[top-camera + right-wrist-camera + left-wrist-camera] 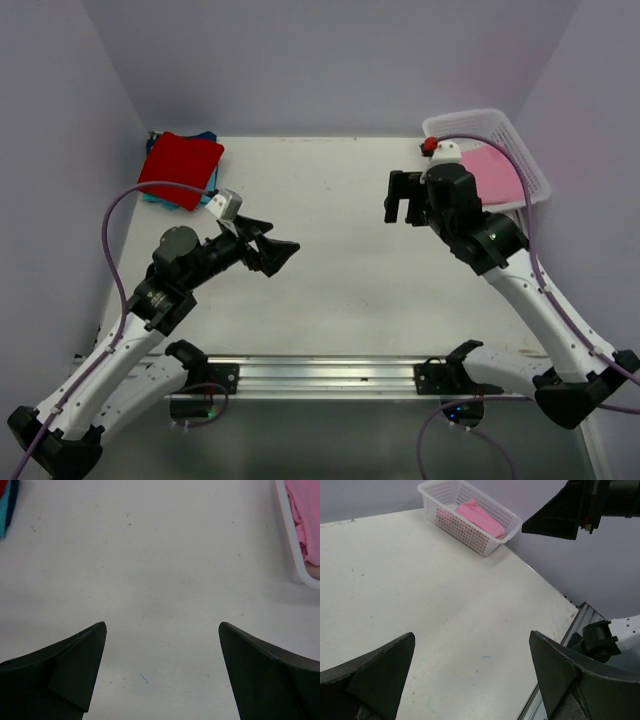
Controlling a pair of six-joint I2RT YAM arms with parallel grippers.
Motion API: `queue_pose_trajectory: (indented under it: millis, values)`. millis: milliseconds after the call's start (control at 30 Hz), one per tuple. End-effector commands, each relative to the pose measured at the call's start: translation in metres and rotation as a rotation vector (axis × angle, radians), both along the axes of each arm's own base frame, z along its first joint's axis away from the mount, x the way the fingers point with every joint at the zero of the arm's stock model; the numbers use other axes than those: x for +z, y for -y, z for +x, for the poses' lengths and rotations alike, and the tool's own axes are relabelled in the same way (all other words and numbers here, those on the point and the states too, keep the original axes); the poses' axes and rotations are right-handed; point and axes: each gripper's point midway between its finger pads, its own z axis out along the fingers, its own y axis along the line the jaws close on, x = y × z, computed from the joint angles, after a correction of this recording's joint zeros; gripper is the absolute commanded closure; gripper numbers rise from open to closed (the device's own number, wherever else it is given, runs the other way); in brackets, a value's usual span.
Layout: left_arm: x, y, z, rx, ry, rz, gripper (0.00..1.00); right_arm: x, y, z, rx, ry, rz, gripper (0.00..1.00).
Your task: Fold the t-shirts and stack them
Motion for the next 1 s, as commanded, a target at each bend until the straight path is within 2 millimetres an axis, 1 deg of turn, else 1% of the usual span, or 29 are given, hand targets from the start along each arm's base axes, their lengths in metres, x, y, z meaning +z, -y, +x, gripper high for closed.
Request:
queue_pose_trajectory:
  millis: [0, 33, 67, 100, 133, 167, 200, 233, 267, 300, 333, 367, 400, 433, 467, 500, 533, 567, 600, 633, 667, 733, 767, 833, 867, 967]
  values:
    - [0.003, -0.004, 0.005, 0.031, 0.017, 0.032, 0.00, 0.006, 0.013, 0.021, -0.115, -0.009, -0.090, 0.01]
    - [-0.003, -0.004, 0.006, 0.032, 0.006, 0.036, 0.00, 0.004, 0.026, 0.028, -0.193, -0.006, -0.138, 0.01]
    - [-0.006, -0.004, 0.006, 0.032, -0.004, 0.039, 0.00, 0.005, 0.032, 0.035, -0.244, -0.001, -0.159, 0.01]
    - [-0.008, -0.004, 0.005, 0.033, -0.012, 0.036, 0.00, 0.003, 0.044, 0.052, -0.327, -0.011, -0.175, 0.01]
    - [-0.014, -0.004, 0.004, 0.033, -0.028, 0.038, 0.00, 0.000, 0.055, 0.060, -0.380, -0.035, -0.179, 0.01]
    - [-0.014, -0.005, 0.002, 0.032, -0.029, 0.031, 0.00, -0.002, 0.064, 0.069, -0.418, -0.064, -0.155, 0.01]
    - [-0.021, -0.006, 0.000, 0.033, -0.051, 0.028, 0.00, -0.009, 0.090, 0.090, -0.521, -0.108, -0.120, 0.01]
    - [-0.020, -0.009, -0.005, 0.037, -0.055, 0.015, 0.00, -0.004, 0.115, 0.104, -0.576, -0.126, -0.044, 0.01]
    - [-0.021, -0.011, -0.007, 0.041, -0.055, 0.015, 0.00, -0.023, 0.106, 0.112, -0.558, -0.180, -0.030, 0.01]
    - [-0.025, -0.013, -0.009, 0.048, -0.068, 0.015, 0.00, -0.035, 0.138, 0.130, -0.660, -0.216, 0.015, 0.01]
    - [-0.026, -0.016, -0.011, 0.056, -0.068, 0.014, 0.00, -0.043, 0.150, 0.140, -0.691, -0.237, 0.032, 0.01]
    - [-0.026, -0.022, -0.015, 0.074, -0.067, 0.013, 0.00, -0.036, 0.173, 0.149, -0.749, -0.224, 0.060, 0.01]
    - [-0.027, -0.025, -0.017, 0.085, -0.068, 0.013, 0.00, -0.042, 0.182, 0.155, -0.785, -0.241, 0.073, 0.01]
    - [-0.028, -0.029, -0.019, 0.097, -0.069, 0.013, 0.00, -0.068, 0.196, 0.167, -0.825, -0.300, 0.061, 0.01]
    - [-0.026, -0.034, -0.023, 0.113, -0.065, 0.004, 0.00, -0.064, 0.211, 0.176, -0.848, -0.294, 0.105, 0.01]
    - [-0.026, -0.036, -0.025, 0.121, -0.065, 0.000, 0.00, -0.075, 0.215, 0.184, -0.852, -0.324, 0.132, 0.01]
    - [-0.023, -0.041, -0.028, 0.134, -0.053, -0.009, 0.00, -0.101, 0.219, 0.195, -0.849, -0.383, 0.138, 0.01]
    - [-0.026, -0.044, -0.029, 0.145, -0.063, -0.007, 0.00, -0.101, 0.225, 0.206, -0.851, -0.378, 0.158, 0.01]
    - [-0.025, -0.046, -0.030, 0.156, -0.062, -0.008, 0.00, -0.110, 0.226, 0.210, -0.842, -0.409, 0.164, 0.01]
    - [-0.026, -0.050, -0.031, 0.170, -0.064, -0.008, 0.00, -0.139, 0.227, 0.218, -0.839, -0.470, 0.155, 0.01]
    - [-0.026, -0.051, -0.031, 0.178, -0.065, -0.007, 0.00, -0.136, 0.231, 0.227, -0.830, -0.457, 0.163, 0.01]
    - [-0.025, -0.054, -0.031, 0.190, -0.066, -0.007, 0.00, -0.153, 0.230, 0.234, -0.803, -0.502, 0.165, 0.01]
    - [-0.025, -0.055, -0.031, 0.197, -0.068, -0.007, 0.00, -0.164, 0.234, 0.240, -0.806, -0.519, 0.171, 0.01]
    - [-0.024, -0.055, -0.031, 0.200, -0.073, -0.009, 0.00, -0.179, 0.235, 0.243, -0.804, -0.547, 0.180, 0.02]
    - [-0.024, -0.056, -0.031, 0.202, -0.076, -0.012, 0.00, -0.190, 0.239, 0.245, -0.811, -0.563, 0.175, 0.03]
    - [-0.026, -0.055, -0.031, 0.203, -0.088, -0.016, 0.00, -0.202, 0.246, 0.246, -0.828, -0.570, 0.148, 0.05]
